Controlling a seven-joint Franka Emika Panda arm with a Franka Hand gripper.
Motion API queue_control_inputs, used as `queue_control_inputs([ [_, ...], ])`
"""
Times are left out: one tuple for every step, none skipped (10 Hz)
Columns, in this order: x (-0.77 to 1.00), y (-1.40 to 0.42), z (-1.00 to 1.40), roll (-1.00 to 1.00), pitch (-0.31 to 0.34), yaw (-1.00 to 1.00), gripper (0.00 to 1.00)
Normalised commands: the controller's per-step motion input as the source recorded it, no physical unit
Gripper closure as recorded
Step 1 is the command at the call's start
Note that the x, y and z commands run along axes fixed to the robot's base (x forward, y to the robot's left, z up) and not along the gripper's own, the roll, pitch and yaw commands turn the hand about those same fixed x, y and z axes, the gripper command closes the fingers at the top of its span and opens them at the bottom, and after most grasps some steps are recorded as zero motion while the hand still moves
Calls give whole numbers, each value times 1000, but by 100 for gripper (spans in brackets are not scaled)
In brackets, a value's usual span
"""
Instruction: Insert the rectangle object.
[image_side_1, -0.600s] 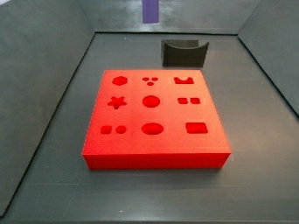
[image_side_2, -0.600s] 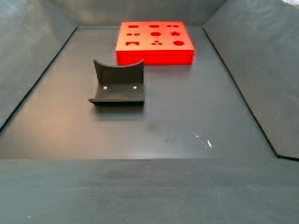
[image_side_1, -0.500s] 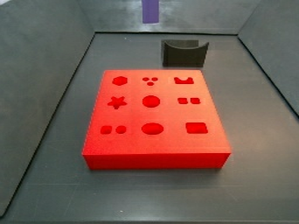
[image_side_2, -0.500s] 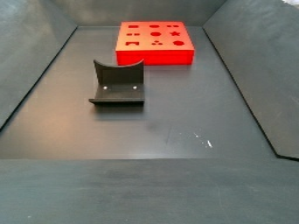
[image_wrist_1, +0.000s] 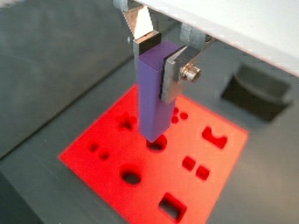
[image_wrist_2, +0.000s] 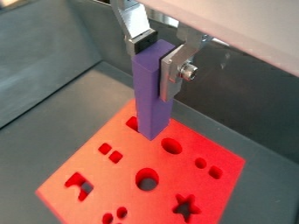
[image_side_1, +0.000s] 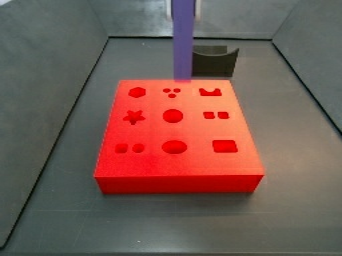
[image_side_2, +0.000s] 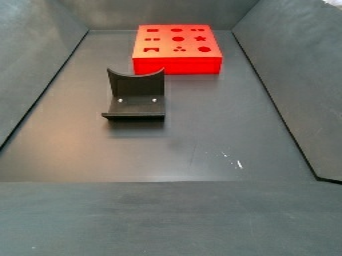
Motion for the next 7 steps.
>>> queue_control_inputs([
  [311,-263,-671,97,14,-620,100],
  [246,-157,-554,154,120,-566,100],
  [200,-137,-451,163,139,-580,100],
  [246,-189,-260,90,3,-700,100],
  [249,-197,-209,54,0,-757,100],
  [189,-171,-169,26,0,-794,100],
  [166,-149,-194,26,0,-840,100],
])
